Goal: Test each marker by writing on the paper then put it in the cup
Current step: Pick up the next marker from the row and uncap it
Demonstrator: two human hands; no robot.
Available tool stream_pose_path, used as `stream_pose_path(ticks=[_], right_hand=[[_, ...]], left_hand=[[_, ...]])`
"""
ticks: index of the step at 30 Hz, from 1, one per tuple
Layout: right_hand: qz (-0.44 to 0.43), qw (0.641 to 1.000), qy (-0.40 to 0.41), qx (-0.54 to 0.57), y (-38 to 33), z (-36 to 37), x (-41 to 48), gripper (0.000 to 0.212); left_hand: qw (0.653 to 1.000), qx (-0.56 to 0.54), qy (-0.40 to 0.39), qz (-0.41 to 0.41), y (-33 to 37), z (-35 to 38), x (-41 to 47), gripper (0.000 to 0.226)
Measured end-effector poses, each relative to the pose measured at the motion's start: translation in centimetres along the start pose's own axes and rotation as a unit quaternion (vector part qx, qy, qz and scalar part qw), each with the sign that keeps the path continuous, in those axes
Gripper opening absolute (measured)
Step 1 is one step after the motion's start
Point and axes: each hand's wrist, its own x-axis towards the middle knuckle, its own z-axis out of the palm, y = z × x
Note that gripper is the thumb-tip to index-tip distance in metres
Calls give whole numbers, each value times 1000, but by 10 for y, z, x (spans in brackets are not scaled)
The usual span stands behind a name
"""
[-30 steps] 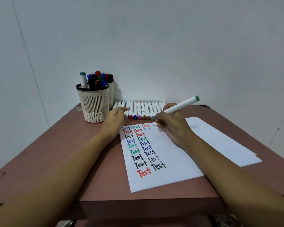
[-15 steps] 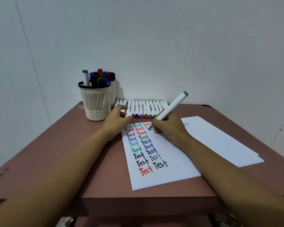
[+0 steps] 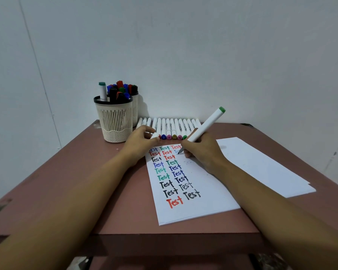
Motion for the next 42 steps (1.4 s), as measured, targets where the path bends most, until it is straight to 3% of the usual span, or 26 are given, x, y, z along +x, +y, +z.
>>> stream_pose_path(ticks=[42], right_hand=[[-19,999,25,-37,3,0,1,21]], left_hand=[[999,24,6,20,4,0,-3,29]])
